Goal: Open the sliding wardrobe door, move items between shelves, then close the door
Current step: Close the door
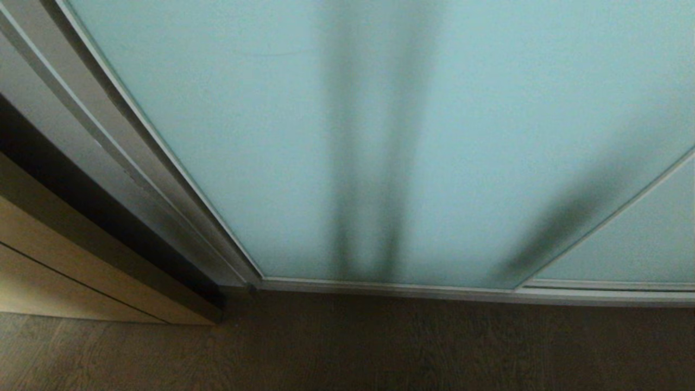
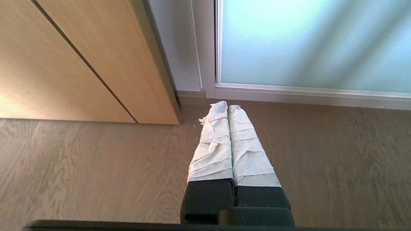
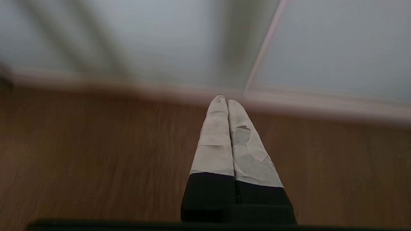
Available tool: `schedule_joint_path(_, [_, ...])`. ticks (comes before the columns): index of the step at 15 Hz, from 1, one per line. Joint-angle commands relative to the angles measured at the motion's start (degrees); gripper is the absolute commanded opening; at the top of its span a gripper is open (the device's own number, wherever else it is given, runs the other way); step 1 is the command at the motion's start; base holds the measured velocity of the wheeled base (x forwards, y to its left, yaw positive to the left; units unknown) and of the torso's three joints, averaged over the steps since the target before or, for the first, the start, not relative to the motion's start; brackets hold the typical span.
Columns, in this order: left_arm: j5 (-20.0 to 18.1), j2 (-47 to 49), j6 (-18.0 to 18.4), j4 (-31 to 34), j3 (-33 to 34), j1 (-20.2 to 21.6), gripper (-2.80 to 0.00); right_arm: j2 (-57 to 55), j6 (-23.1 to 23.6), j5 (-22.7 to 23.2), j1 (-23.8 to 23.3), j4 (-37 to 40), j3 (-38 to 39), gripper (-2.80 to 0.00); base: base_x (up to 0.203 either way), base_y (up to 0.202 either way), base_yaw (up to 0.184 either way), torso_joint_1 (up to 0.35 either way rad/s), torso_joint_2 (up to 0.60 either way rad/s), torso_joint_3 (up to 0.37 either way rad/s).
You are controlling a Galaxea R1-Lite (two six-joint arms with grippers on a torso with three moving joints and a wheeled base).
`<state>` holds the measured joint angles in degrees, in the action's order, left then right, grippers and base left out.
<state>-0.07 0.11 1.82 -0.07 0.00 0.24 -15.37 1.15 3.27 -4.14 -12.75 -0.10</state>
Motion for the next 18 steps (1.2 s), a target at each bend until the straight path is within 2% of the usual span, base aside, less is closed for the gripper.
schedule_joint_path(1, [-0.01, 0.07, 0.03, -0.01, 0.00, 0.02, -2.80, 4.60, -0.11, -1.76, 2.55, 8.30, 0.14, -2.80, 0.000, 0.000, 0.000, 0.000, 0.00, 0.000])
schedule_joint_path(5, [-0.01, 0.07, 0.03, -0.01, 0.00, 0.02, -2.80, 15.60, 0.57, -2.58, 4.11, 12.72, 0.17, -2.80, 0.000, 0.000, 0.000, 0.000, 0.00, 0.000])
schedule_joint_path(18, [-0.01, 0.07, 0.03, -0.01, 0.00, 0.02, -2.80, 15.46, 0.61, -2.65, 4.32, 13.01, 0.15, -2.80, 0.000, 0.000, 0.000, 0.000, 0.00, 0.000])
